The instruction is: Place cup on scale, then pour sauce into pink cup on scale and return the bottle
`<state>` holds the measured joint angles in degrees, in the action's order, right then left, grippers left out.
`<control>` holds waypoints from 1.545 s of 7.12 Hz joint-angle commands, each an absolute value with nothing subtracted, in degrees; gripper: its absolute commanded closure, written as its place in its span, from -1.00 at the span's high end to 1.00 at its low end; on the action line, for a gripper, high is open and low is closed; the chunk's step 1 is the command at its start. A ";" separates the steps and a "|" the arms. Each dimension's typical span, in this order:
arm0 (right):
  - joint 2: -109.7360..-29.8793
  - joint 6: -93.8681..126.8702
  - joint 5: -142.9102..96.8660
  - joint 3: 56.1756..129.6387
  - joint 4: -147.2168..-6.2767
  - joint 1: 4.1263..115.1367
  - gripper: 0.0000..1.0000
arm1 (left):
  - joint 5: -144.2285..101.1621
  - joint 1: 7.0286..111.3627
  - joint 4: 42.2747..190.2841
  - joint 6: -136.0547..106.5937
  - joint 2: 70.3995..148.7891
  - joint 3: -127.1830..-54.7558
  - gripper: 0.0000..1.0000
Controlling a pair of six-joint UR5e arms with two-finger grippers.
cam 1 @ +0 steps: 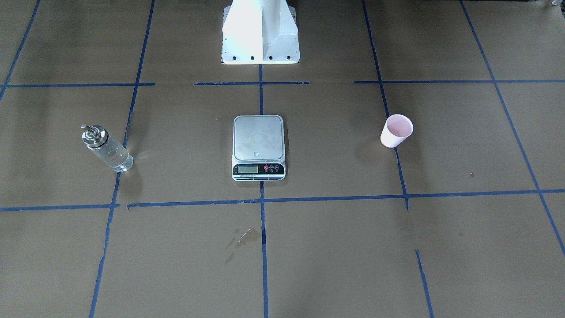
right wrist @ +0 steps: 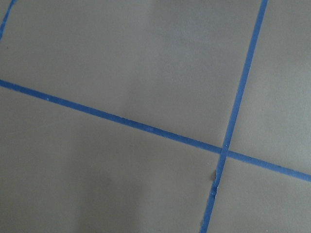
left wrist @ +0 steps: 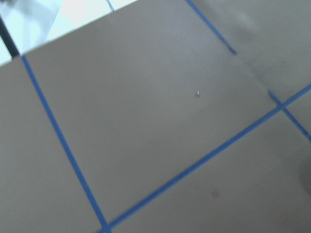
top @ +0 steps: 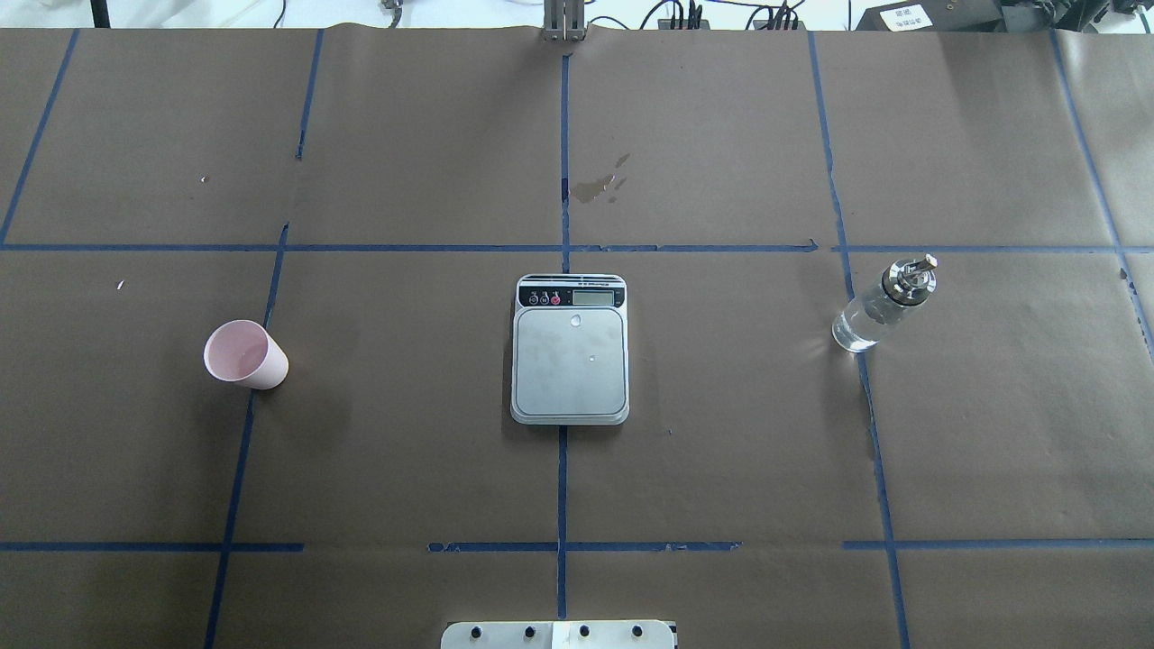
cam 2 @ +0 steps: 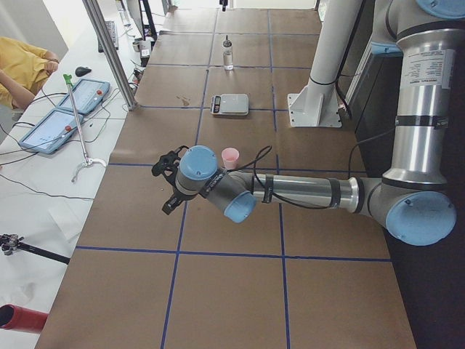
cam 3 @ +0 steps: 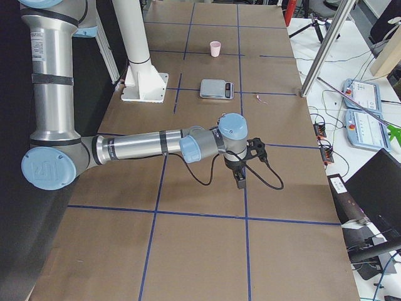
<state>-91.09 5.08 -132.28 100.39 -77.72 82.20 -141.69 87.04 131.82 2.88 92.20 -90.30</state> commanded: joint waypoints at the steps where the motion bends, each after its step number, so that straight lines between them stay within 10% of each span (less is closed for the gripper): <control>1: -90.97 5.89 -132.80 99.68 -73.43 82.18 1.00 | -141.60 87.01 135.26 2.03 93.34 -89.56 1.00; 8: -91.32 11.95 -135.70 100.11 -71.98 81.83 1.00 | -117.98 56.03 142.47 -40.54 81.95 -107.64 1.00; 11: -91.58 11.87 -135.70 100.19 -71.89 81.83 1.00 | -104.18 39.77 142.30 -61.90 81.03 -108.81 0.65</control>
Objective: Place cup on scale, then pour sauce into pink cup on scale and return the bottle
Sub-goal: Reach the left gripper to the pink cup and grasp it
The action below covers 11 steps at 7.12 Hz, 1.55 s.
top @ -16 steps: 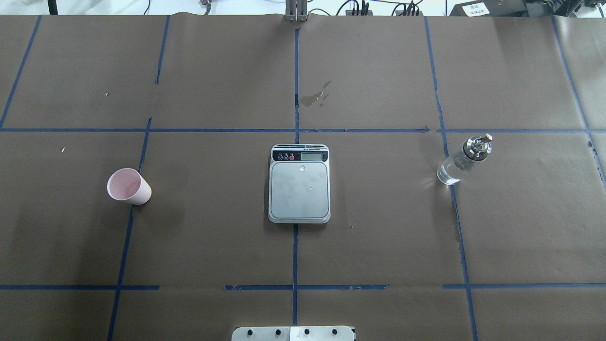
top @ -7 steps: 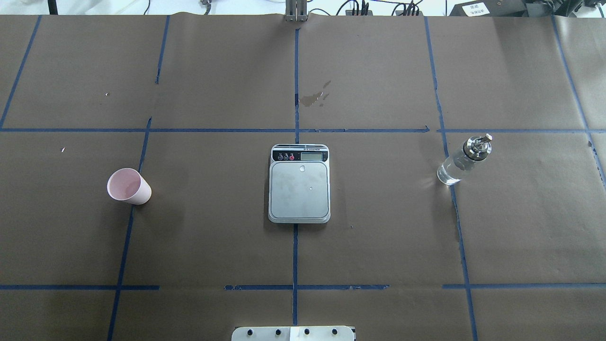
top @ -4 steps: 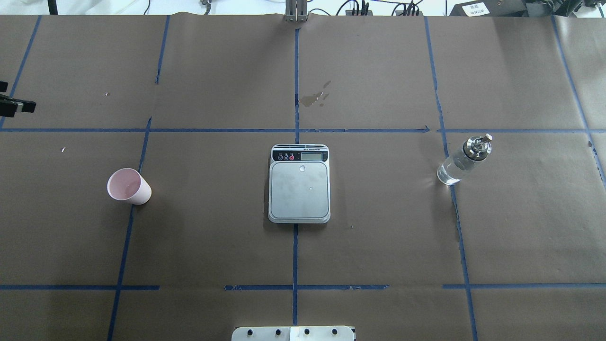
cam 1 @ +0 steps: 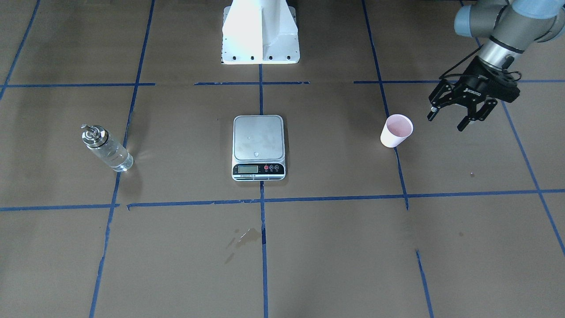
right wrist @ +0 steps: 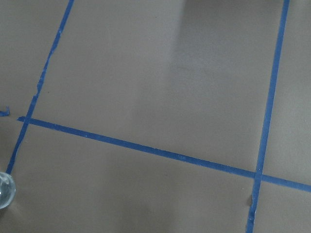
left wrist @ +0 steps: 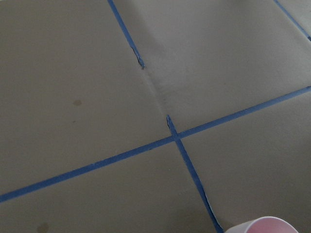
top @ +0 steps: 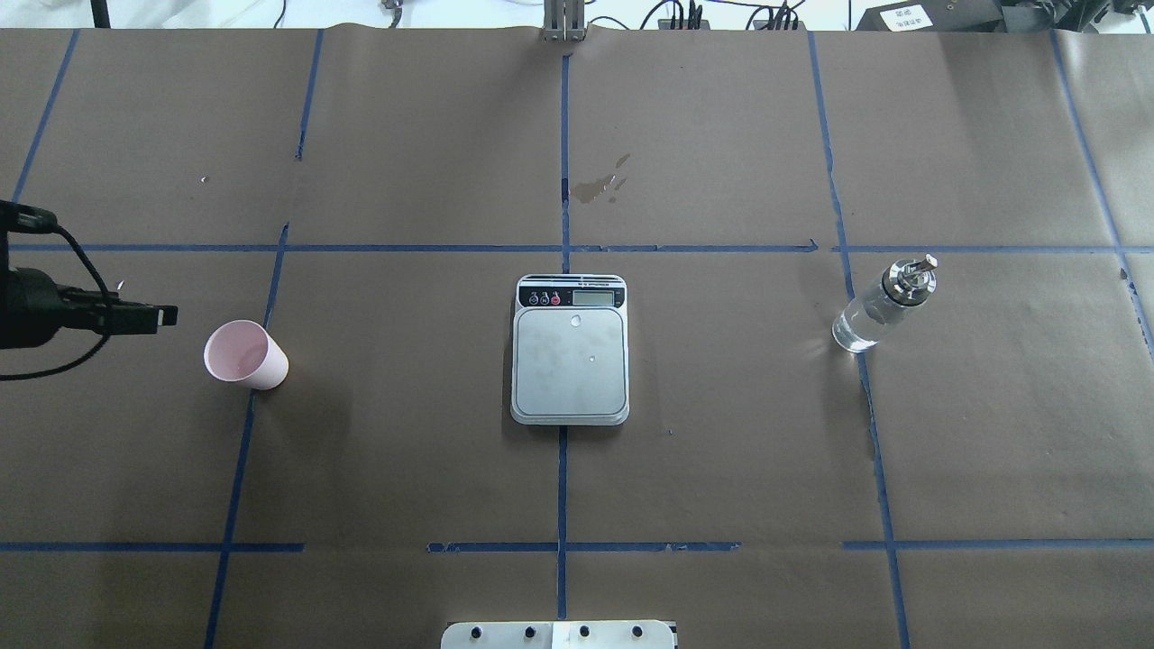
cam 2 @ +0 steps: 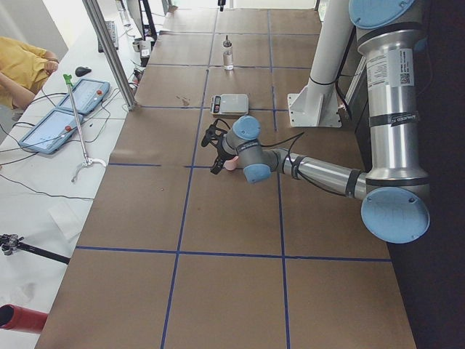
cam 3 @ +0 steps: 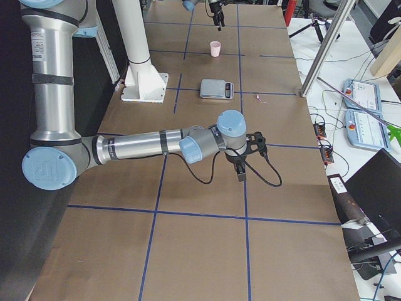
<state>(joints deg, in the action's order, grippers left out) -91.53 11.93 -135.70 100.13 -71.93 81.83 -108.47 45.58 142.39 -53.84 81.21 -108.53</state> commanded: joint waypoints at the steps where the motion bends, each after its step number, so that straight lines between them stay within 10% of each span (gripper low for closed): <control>1: -91.58 11.87 -135.70 100.20 -71.89 81.83 1.00 | -102.85 38.42 140.03 -64.05 81.47 -108.81 0.49; 5: -91.84 11.87 -135.70 100.20 -71.89 81.83 1.00 | -102.57 37.97 136.67 -64.86 83.58 -108.54 0.20; 8: -92.02 11.87 -135.70 100.20 -71.89 81.83 1.00 | -102.48 37.35 136.58 -64.86 83.67 -108.19 -0.92; 11: -92.02 11.87 -135.70 100.28 -71.89 81.83 1.00 | -102.48 38.05 136.50 -64.25 83.85 -109.15 -1.00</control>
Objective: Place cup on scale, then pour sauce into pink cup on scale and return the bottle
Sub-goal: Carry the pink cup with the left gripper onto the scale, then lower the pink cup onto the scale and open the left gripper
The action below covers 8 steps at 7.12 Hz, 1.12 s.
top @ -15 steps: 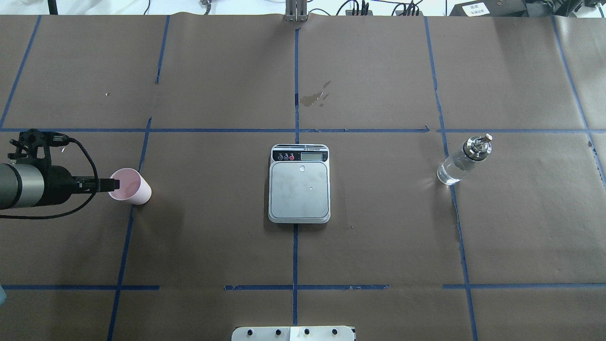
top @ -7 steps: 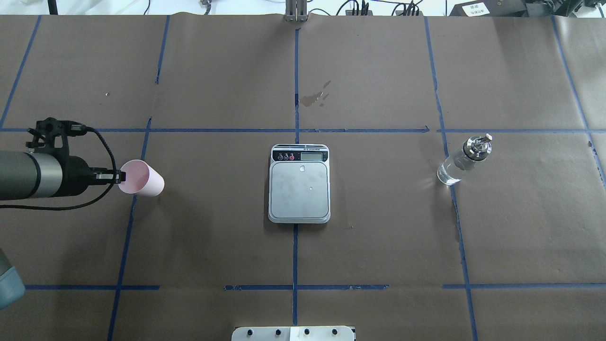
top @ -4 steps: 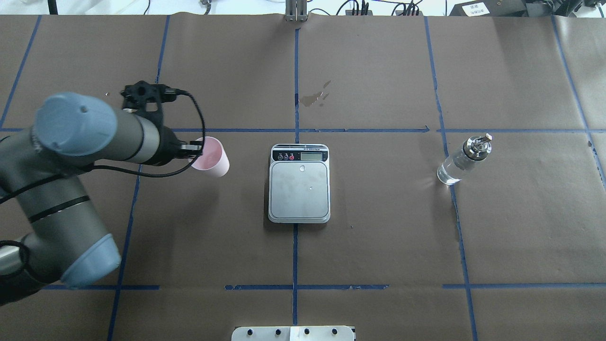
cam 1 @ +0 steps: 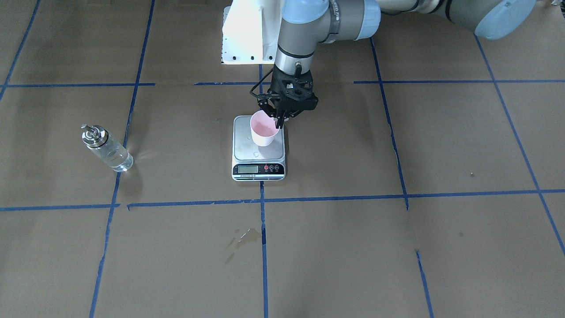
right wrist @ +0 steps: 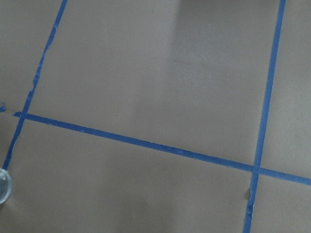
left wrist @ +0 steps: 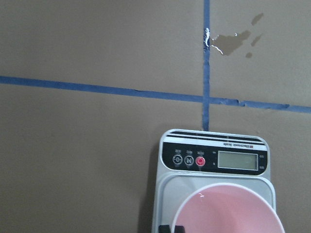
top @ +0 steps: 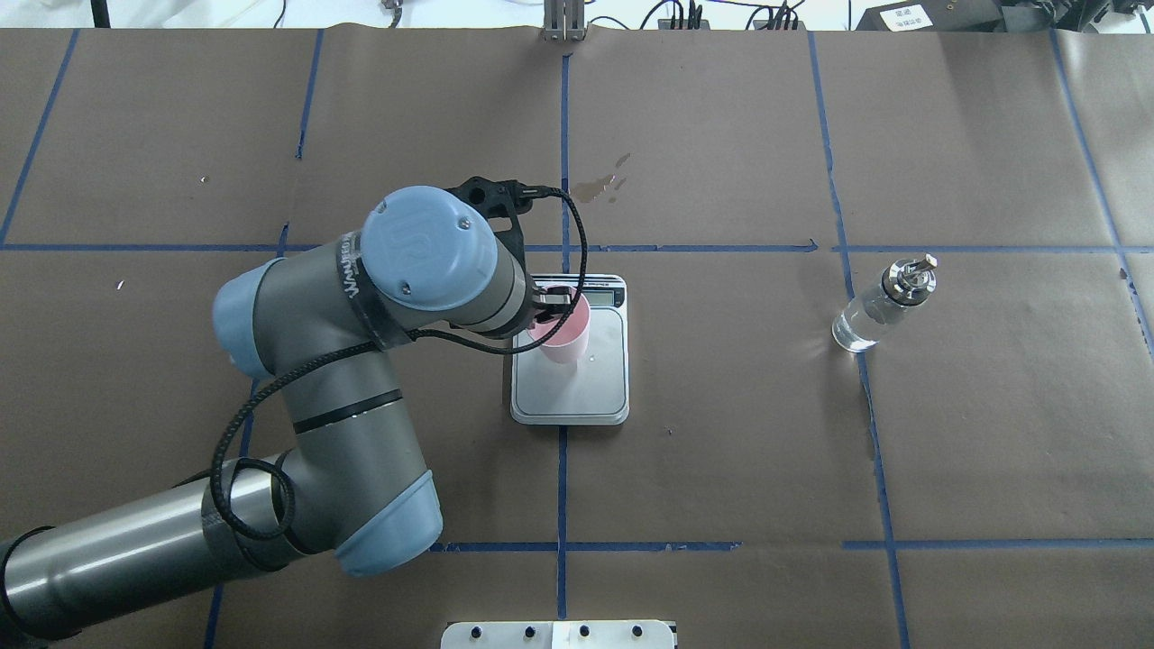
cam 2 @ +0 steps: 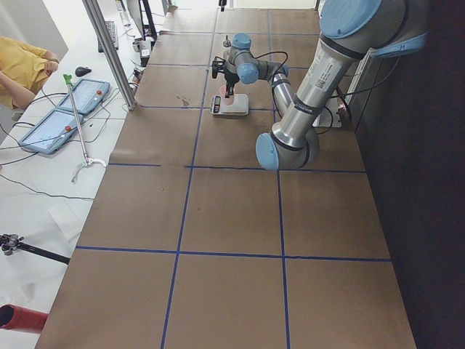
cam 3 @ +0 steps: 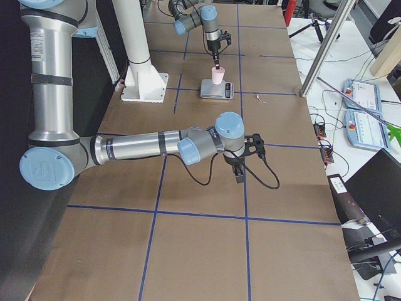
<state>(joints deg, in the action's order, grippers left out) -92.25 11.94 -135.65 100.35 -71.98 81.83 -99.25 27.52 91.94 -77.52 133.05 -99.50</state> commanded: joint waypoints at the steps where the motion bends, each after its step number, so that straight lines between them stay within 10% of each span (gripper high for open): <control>1: -92.29 11.95 -135.62 100.46 -71.98 81.83 1.00 | -98.70 26.37 91.76 -78.31 133.86 -98.88 -1.00; 8: -92.55 11.87 -135.62 100.55 -71.98 81.83 1.00 | -98.61 26.37 91.84 -78.31 133.24 -98.53 -0.56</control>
<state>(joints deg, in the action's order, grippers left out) -92.54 11.87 -135.62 100.55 -71.96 81.88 -98.61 26.37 91.78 -78.31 133.37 -98.64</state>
